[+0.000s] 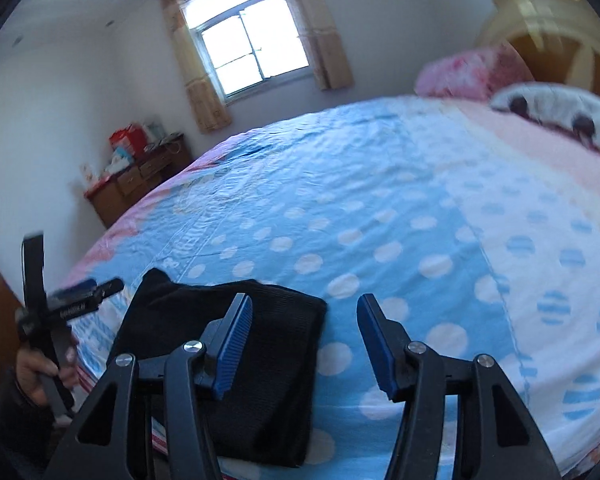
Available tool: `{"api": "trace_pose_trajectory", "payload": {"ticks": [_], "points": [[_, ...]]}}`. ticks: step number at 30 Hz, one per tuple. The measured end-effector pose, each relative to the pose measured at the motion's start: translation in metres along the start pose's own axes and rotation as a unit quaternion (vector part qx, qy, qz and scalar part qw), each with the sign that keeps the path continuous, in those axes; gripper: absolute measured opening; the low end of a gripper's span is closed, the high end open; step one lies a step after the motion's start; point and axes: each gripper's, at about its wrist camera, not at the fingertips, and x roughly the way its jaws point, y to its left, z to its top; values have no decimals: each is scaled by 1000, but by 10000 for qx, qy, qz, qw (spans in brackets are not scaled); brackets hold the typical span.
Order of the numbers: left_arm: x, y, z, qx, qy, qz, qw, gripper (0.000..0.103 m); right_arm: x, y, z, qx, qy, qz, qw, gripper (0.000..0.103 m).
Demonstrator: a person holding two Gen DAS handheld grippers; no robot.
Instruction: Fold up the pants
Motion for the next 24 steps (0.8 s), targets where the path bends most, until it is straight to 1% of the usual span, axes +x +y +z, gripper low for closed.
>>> {"api": "trace_pose_trajectory", "payload": {"ticks": [2,4,5,7,8,9,11,14,18,21,24], "points": [[4,-17,-5,177,93,-61,9998,102,13,20,1,-437,97,22,9990,54],[11,-31,-11,325,222,19,9992,102,31,39,-3,-882,240,-119,9957,51],[16,-37,-15,408,297,102,9987,102,41,43,-6,-937,360,-94,9949,50],[24,-41,-22,543,422,285,9972,102,56,45,-14,-831,565,-4,9949,50],[30,-42,-25,578,516,389,9962,102,59,45,-19,-858,582,-59,9946,50],[33,-40,-26,546,579,409,9960,102,62,45,-24,-924,595,-114,9939,50],[38,-34,-29,357,714,310,9963,103,67,43,-28,-997,582,-192,9931,50],[39,-30,-29,218,782,236,9964,103,69,40,-27,-899,621,-203,9938,51],[28,-33,-29,309,724,355,9963,102,62,41,-23,-769,713,-205,9943,52],[15,-34,-25,350,602,464,9965,102,42,38,-13,-265,659,100,9974,52],[3,-34,-21,332,553,469,9968,102,29,41,-4,83,727,413,9965,52]]}}
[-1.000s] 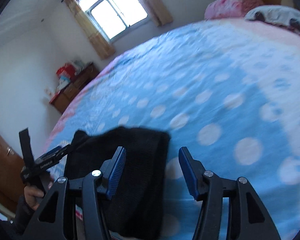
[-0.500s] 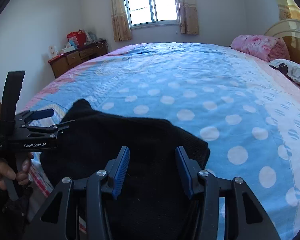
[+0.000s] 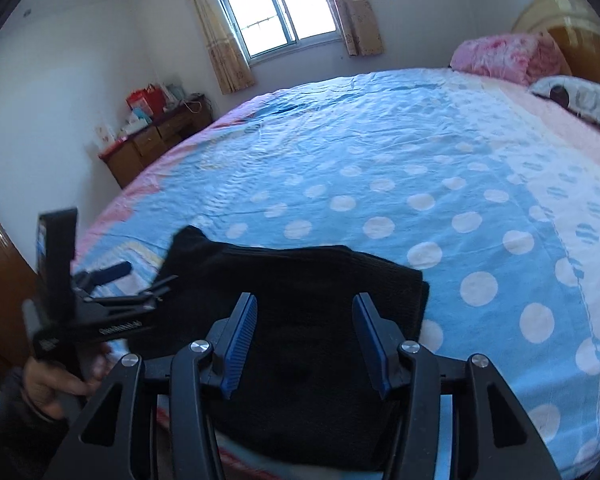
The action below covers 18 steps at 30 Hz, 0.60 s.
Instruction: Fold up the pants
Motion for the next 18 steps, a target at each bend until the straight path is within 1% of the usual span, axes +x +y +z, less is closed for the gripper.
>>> {"api": "trace_pose_trajectory", "payload": {"ticks": [3,5,6,9,10,11,13,18], "points": [[-15,2,1,-81,-42,15,10000,103,-13,2,1,392,68,407,9984,52],[-25,4,1,-152,-48,0,9999,103,-18,4,-1,641,231,532,9963,53],[-30,5,1,-189,-33,16,9998,103,-20,5,-3,773,341,626,9945,53],[-41,8,-1,-229,-56,101,9997,103,-26,5,-9,1181,466,985,9870,53],[-45,8,-2,-240,-86,137,9996,103,-27,5,-10,1251,521,1001,9857,53],[-49,9,-3,-245,-125,170,9995,103,-28,7,-10,1282,575,987,9852,53],[-57,7,-5,-211,-162,176,9995,103,-33,14,-12,1169,550,912,9874,53],[-76,2,-12,16,-339,261,9991,103,-40,43,-15,471,555,237,9971,53]]}}
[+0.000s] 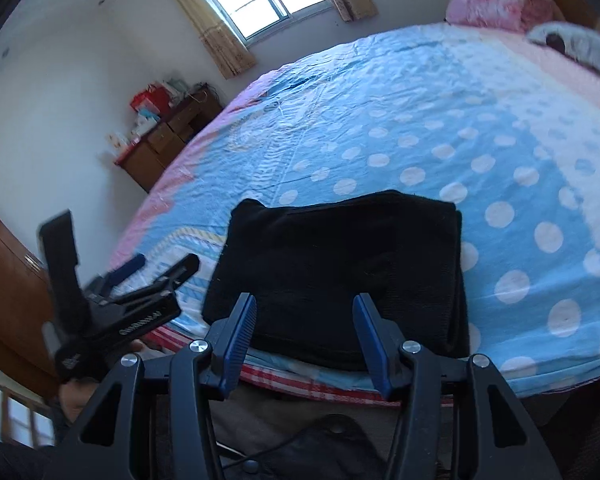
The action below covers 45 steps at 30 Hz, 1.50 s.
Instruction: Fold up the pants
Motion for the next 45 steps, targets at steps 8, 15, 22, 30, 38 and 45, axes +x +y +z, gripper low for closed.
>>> {"api": "trace_pose_trajectory", "payload": {"ticks": [8,15,22,30,38,45], "points": [[-12,-3,-9,101,-62,-138,9998,103,-28,47,-13,-1576,-925,-1609,9699,53],[-37,-1,-8,160,-239,56,9996,103,-72,62,-14,-1612,-1777,-1480,9594,57],[-32,8,-6,36,-133,-196,9997,103,-54,68,-12,-1250,-1484,-1067,9752,65],[89,23,-6,-496,1349,-1406,9796,97,0,-83,3,537,-880,-734,9920,65],[111,12,-8,-461,1245,-2207,9663,79,62,-81,-16,253,8,-398,9989,67],[97,31,11,-886,986,-2601,9565,28,70,-51,-1,-372,501,-230,9978,30]]}}
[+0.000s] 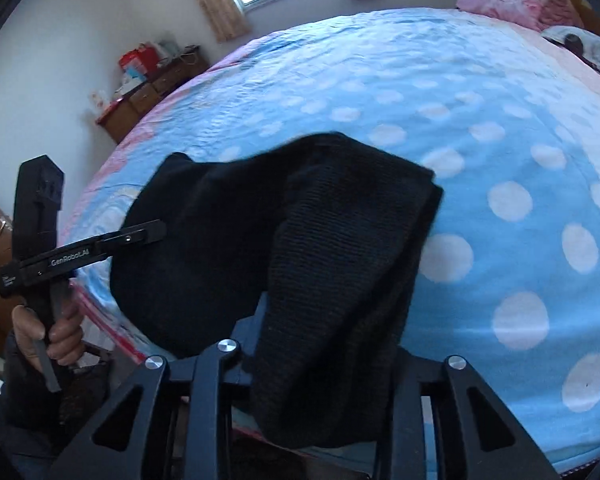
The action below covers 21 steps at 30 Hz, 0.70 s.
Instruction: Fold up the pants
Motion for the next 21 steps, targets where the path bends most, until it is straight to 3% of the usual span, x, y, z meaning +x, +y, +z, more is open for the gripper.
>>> {"api": "trace_pose_trajectory", "payload": {"ticks": [3,6,8,11,14,17,19,20,21], "points": [[-31,0,18,77,-500,240,9984,28,-8,20,31,-167,-128,370,9991,30],[-70,18,43,54,-1049,746,9917,28,-10,53,71,-415,-314,928,9943,30],[-93,44,62,-85,-1414,1303,9813,29,-4,77,97,-695,-490,1090,9904,30],[-107,90,88,-310,-1619,2137,9629,29,31,115,148,-1091,-748,1396,9813,30],[-99,133,105,-419,-1533,2874,9445,32,95,147,187,-1323,-703,1663,9746,30],[-68,178,112,-574,-1181,3529,9264,40,165,172,203,-1561,-559,1704,9713,36],[-50,203,108,-753,-860,3693,9223,47,206,183,203,-1538,-294,1583,9749,42],[-43,218,105,-889,-665,3654,9242,57,228,183,202,-1389,-60,1532,9784,51],[-45,224,102,-958,-738,3550,9270,59,240,181,201,-1219,109,1551,9803,65]]}}
